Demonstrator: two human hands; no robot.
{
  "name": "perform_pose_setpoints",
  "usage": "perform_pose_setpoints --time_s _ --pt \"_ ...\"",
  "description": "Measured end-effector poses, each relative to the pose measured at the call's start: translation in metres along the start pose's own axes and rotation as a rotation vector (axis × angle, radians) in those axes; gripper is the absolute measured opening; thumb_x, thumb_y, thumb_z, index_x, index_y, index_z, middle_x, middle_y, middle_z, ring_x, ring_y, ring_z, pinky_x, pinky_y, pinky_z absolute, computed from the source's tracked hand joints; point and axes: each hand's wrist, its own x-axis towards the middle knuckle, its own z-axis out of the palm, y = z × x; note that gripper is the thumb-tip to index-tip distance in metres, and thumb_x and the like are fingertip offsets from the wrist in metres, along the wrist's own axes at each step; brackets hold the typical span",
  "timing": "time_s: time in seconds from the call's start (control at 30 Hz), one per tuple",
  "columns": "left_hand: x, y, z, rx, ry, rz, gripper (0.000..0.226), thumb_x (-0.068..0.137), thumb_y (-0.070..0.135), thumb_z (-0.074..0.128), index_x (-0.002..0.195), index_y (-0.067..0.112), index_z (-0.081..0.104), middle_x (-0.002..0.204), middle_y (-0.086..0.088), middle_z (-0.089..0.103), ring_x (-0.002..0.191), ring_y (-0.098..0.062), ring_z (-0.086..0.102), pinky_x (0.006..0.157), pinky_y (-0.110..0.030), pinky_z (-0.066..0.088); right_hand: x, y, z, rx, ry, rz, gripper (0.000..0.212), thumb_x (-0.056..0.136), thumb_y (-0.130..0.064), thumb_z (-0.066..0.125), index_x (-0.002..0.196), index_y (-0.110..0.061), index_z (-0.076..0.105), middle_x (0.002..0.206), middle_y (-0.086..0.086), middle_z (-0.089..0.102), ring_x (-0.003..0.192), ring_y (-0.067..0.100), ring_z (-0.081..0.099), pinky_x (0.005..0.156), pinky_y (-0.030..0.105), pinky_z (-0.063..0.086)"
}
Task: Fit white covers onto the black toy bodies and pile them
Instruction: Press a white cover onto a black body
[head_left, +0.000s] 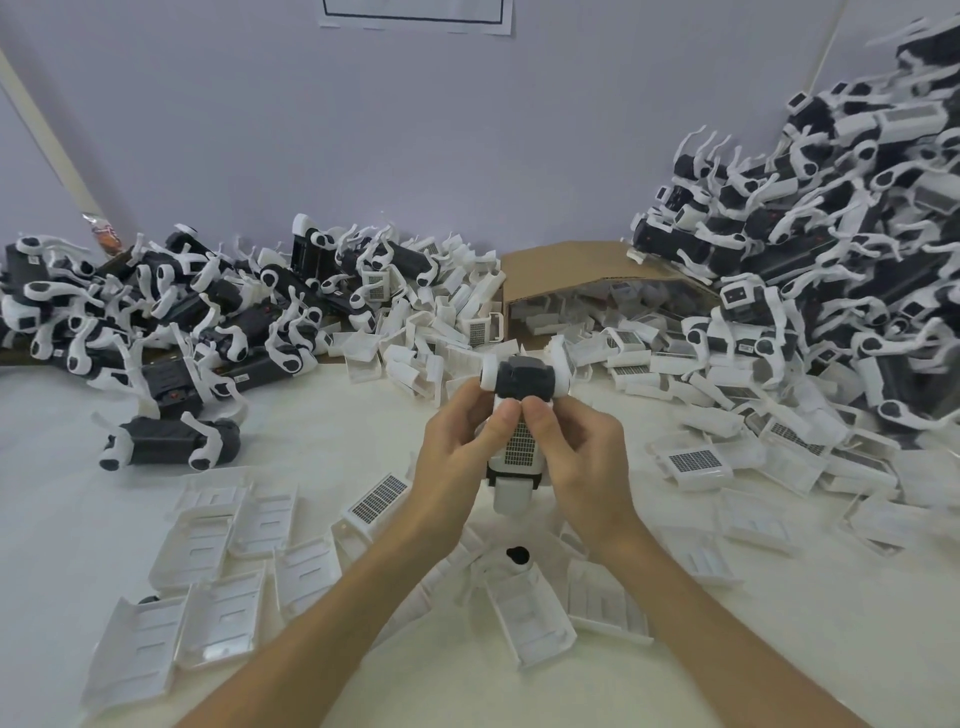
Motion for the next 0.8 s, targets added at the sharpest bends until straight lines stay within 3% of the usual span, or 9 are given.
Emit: perform_pose_setpoints --time_s 0.1,0.17,0.23,0.3,0.47,0.57,0.7,0.8 --pt "0.000 0.002 0.002 0.002 0.038 -0.021 0.019 0.099 0.031 0.059 0.110 0.017 0.067 0.095 -0.014 0.068 0.083 -0.013 0.072 0.069 -0.026 0.058 0.005 -0.004 -0.005 0.096 -0.104 0.121 0.031 0.095 -0.036 0.058 0.099 -0.007 0.069 0.084 -0.003 0.074 0.082 0.007 0.069 0.070 0.017 0.051" --pt "0.001 0.004 0.003 -0.016 0.071 -0.080 0.031 0.097 0.040 0.057 0.108 0.013 0.066 0.091 -0.009 0.070 0.079 -0.018 0.073 0.064 -0.037 0.060 0.006 -0.004 -0.008 0.090 -0.191 0.155 0.034 0.096 -0.032 0.061 0.118 -0.007 0.065 0.101 0.003 0.075 0.096 0.013 0.071 0.080 0.024 0.055" --pt "0.004 0.005 0.000 -0.086 0.110 -0.174 0.045 0.090 0.050 0.056 0.114 0.013 0.066 0.106 -0.017 0.072 0.100 -0.036 0.070 0.085 -0.057 0.058 0.005 -0.003 -0.009 0.009 -0.246 0.152 0.044 0.092 -0.026 0.068 0.133 -0.013 0.057 0.110 0.007 0.074 0.103 0.020 0.070 0.087 0.032 0.057" --pt "0.006 0.009 -0.005 -0.171 0.116 -0.248 0.050 0.088 0.049 0.058 0.123 0.014 0.065 0.119 -0.025 0.067 0.115 -0.047 0.062 0.099 -0.065 0.048 0.005 -0.003 -0.007 -0.063 -0.243 0.136 0.048 0.093 -0.019 0.069 0.139 -0.016 0.053 0.112 0.005 0.073 0.103 0.019 0.069 0.091 0.035 0.056" --pt "0.007 0.008 -0.008 -0.157 0.004 -0.273 0.037 0.095 0.025 0.062 0.132 0.017 0.061 0.121 -0.018 0.070 0.114 -0.039 0.066 0.096 -0.053 0.055 0.007 -0.003 -0.008 -0.127 -0.231 0.106 0.043 0.099 -0.012 0.061 0.140 -0.015 0.054 0.122 0.002 0.071 0.114 0.020 0.067 0.101 0.050 0.051" --pt "0.007 0.007 -0.007 -0.131 0.021 -0.270 0.032 0.100 0.022 0.059 0.131 0.019 0.061 0.118 -0.014 0.072 0.113 -0.035 0.068 0.094 -0.051 0.056 0.006 -0.002 -0.007 -0.148 -0.227 0.096 0.043 0.099 -0.013 0.060 0.141 -0.016 0.054 0.122 0.000 0.071 0.114 0.018 0.067 0.101 0.050 0.051" --pt "0.007 0.007 -0.008 -0.179 0.082 -0.318 0.036 0.097 0.026 0.064 0.131 0.017 0.059 0.115 -0.013 0.073 0.109 -0.034 0.070 0.096 -0.055 0.055 0.006 0.000 -0.007 -0.160 -0.225 0.112 0.040 0.099 -0.026 0.058 0.139 -0.019 0.056 0.119 -0.004 0.072 0.112 0.013 0.067 0.096 0.034 0.054" --pt "0.006 0.006 -0.008 -0.202 0.092 -0.334 0.036 0.095 0.030 0.065 0.128 0.017 0.062 0.113 -0.013 0.074 0.099 -0.031 0.073 0.084 -0.045 0.061 0.008 0.001 -0.010 -0.121 -0.178 0.132 0.030 0.102 -0.033 0.052 0.125 -0.020 0.066 0.109 -0.006 0.074 0.101 0.009 0.069 0.087 0.023 0.051"
